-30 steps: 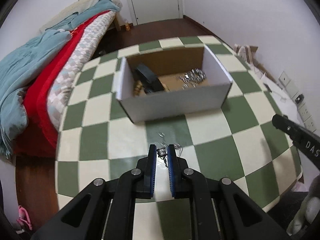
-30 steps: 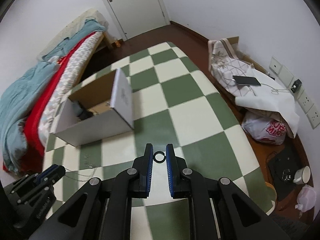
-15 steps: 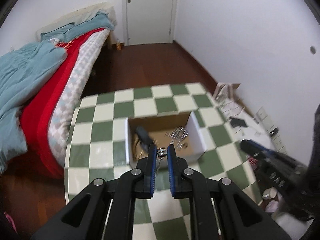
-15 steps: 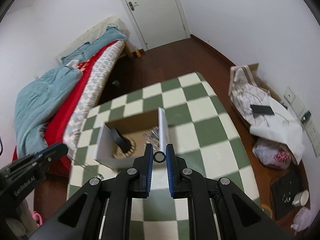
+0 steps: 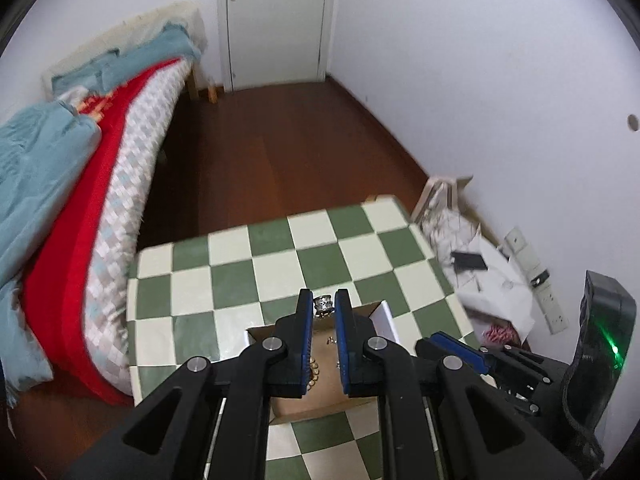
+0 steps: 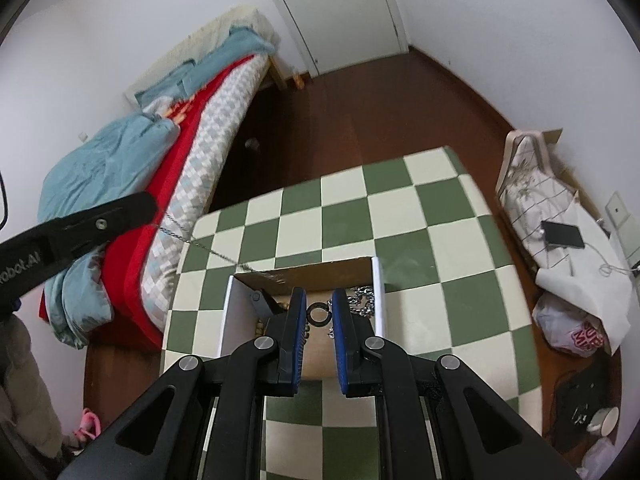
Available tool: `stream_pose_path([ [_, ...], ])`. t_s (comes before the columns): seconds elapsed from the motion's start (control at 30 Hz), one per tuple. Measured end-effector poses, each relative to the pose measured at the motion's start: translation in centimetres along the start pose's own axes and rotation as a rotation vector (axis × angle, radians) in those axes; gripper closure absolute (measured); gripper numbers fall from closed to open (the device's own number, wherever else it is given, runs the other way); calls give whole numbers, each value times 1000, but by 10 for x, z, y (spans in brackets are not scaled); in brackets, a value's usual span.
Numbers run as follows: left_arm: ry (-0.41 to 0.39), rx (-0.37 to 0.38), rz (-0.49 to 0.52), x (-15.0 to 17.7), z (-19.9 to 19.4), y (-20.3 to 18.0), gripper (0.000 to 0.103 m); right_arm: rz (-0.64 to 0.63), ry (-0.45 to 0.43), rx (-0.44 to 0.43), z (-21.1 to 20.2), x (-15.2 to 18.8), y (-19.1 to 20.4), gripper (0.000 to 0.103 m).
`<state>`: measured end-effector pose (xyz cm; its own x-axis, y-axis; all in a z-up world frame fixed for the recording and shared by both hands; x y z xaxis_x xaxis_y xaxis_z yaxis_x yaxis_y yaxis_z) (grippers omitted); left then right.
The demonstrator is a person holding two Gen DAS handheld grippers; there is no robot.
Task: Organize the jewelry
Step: 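Carry the black ring and silver piece over the box and open both tools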
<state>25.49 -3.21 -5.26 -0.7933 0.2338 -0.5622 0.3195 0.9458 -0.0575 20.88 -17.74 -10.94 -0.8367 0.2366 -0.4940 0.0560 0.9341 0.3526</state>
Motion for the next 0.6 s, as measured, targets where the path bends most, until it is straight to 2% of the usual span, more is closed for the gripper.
stream_pose_path([
  [0.1, 81, 19, -5, -2, 33, 1, 95, -10, 46, 19, 24, -4, 0, 89],
  [0.23, 141, 20, -25, -3, 62, 6, 95, -7, 97, 37, 49, -7, -4, 89],
  [0.37, 184, 27, -43, -5, 80, 15, 95, -5, 133, 44, 63, -9, -8, 89],
  [0.53, 228, -9, -60, -4, 92, 24, 91, 19, 247, 56, 85, -9, -16, 88],
  [0.57, 226, -17, -58, -3, 91, 25, 90, 22, 251, 64, 86, -8, -17, 88],
  [0.6, 222, -31, -55, -2, 91, 26, 80, 26, 251, 73, 85, -8, -19, 79],
])
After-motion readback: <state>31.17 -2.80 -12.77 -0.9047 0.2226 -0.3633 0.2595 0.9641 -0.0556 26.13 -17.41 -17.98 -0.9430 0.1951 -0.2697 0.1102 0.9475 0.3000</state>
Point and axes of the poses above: each gripper's, at about its wrist camera, not at the fingertips, and z roughly the way its jaws point, y to its left, x to its underside, the point moved 1 cm from there along z, roughly the way its jaws point, and after that the axes turned 4 degrees about z, right-handed, at the moved point
